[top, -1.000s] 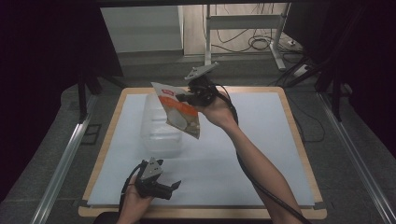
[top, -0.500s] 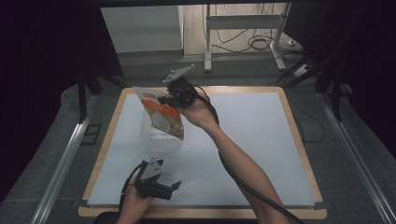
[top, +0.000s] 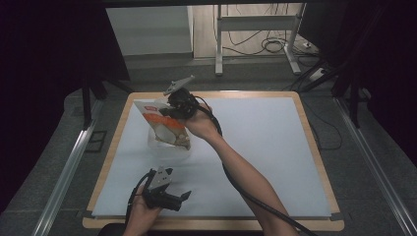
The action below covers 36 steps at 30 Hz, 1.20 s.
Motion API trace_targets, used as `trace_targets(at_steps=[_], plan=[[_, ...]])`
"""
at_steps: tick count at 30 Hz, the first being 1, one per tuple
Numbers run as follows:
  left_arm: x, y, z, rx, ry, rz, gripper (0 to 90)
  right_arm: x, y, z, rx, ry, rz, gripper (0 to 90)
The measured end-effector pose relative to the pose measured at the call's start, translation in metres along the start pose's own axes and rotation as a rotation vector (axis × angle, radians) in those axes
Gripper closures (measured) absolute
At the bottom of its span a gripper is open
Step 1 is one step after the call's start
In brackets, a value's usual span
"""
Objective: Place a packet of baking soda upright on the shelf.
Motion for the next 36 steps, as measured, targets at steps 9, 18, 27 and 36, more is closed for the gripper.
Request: trace_targets(at_steps=[9, 18, 27, 36], plan=[[0.0, 0.0, 0.0, -0.004, 0.0, 0.0, 0.4, -0.001, 0.009, -0.017, -0.011, 0.03, 0.013, 89.1], [0.0, 0.001, -0.001, -0.009, 0.003, 0.001, 0.4, 0.006, 0.008, -0.036, -0.023, 0.068, -0.006, 88.6], [0.001, 0.002, -0.002, -0.015, 0.003, 0.002, 0.4, 0.014, 0.002, -0.062, -0.058, 0.069, -0.041, 84.3], [0.001, 0.002, -0.002, -0.013, 0.001, 0.001, 0.4, 0.01, -0.003, -0.056, -0.05, 0.051, -0.047, 62.9]])
Point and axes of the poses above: each handheld gripper's, and its own axes: y roughly forward along the jaws, z roughly out of its top, x roughly to its right, the point moved 10 cm from there along y, roughly forward along the jaws, and after that the axes turned 9 degrees about -y, right-handed, at the moved point
